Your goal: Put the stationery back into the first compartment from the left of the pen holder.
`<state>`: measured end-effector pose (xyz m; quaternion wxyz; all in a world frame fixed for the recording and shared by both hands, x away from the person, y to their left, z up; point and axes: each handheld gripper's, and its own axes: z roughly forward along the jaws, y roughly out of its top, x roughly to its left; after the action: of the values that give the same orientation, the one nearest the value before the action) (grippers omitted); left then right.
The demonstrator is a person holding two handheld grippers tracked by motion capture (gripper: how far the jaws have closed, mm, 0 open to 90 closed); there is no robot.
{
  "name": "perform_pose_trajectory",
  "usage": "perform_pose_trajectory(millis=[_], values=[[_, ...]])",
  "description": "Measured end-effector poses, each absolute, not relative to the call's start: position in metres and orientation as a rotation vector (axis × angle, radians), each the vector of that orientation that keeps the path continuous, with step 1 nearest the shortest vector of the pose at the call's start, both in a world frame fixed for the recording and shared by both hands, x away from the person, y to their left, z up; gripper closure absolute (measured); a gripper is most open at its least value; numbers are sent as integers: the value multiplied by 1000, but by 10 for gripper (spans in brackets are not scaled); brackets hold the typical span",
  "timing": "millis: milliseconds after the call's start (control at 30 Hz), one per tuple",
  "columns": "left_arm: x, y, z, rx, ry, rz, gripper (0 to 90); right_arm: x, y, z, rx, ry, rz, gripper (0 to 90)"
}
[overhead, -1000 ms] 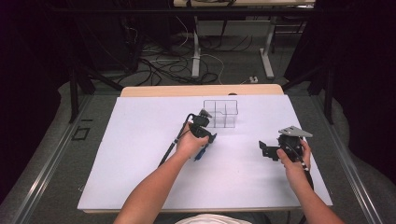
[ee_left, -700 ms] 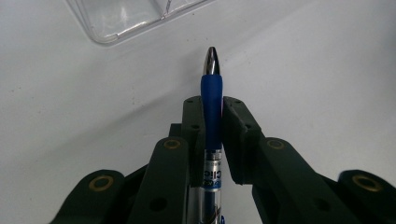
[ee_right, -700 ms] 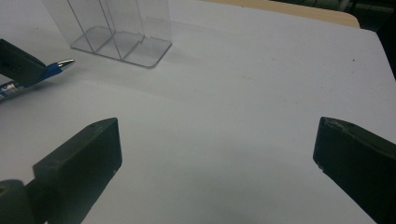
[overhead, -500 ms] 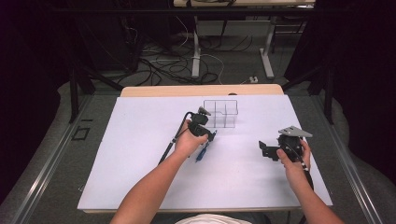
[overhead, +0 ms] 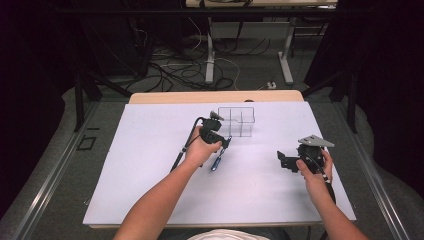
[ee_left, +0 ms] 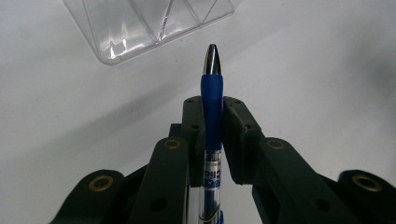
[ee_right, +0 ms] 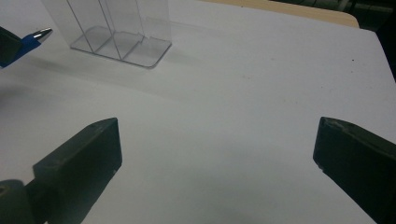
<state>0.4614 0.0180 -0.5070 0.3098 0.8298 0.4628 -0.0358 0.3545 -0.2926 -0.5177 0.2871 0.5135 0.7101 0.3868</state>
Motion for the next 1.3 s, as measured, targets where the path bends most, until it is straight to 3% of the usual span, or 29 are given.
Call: perform_pose_trajectory(millis=[1067, 1300], values=[[452, 27, -461, 2105, 1089, 81, 796, 354, -292, -517, 1379, 1896, 1031, 7], [452, 31, -449, 2007, 1079, 141, 796, 354, -292, -518, 1378, 1896, 1032, 7]])
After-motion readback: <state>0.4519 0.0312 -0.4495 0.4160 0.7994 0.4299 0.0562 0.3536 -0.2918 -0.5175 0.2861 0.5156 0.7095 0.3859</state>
